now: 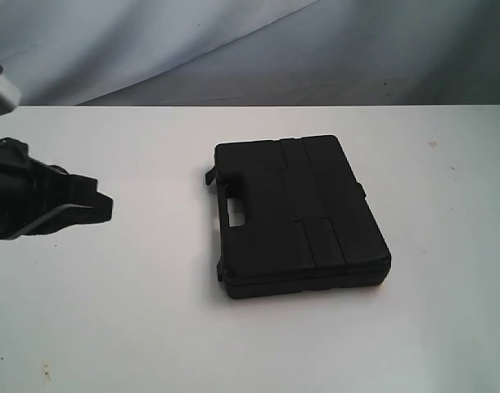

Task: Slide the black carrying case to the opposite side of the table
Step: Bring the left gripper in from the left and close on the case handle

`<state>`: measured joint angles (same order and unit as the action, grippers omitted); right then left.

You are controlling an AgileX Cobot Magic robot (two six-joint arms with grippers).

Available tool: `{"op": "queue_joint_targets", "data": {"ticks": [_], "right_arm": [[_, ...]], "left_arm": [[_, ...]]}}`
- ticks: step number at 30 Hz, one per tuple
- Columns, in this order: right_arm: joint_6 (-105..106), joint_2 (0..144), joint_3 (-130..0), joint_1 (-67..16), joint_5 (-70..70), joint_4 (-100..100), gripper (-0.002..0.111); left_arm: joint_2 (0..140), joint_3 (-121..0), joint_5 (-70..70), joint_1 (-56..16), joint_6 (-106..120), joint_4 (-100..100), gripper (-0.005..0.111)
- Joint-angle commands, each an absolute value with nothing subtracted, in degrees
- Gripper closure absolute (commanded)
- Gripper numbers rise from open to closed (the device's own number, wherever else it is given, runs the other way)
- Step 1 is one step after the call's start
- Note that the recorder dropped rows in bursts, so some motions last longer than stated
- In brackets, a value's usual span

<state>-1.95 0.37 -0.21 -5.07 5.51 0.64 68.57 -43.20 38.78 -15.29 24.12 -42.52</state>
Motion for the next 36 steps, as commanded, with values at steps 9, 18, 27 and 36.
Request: {"op": "queue_joint_targets", "data": {"ticks": [9,18,27,36], "right_arm": [[-1.7,0.0,0.0,-4.6,5.3,0.3,0.108],[-1.7,0.0,0.0,-4.6,5.3,0.3,0.108],[-1.7,0.0,0.0,-4.6,5.3,0.3,0.108],[-1.7,0.0,0.0,-4.6,5.3,0.3,0.108]], "left_arm": [[83.5,-54.0,36.6,-26.0,2.2,-21.8,0.107],[94.4,-65.9,38.9,-30.4,-15.5,-7.5,0.107],[105.6,-77.3,44.3,-31.6,-22.8,-5.4,0.107],[120.6,-95.2,54.3,-31.6,-23.9,-5.4,0.096]]}}
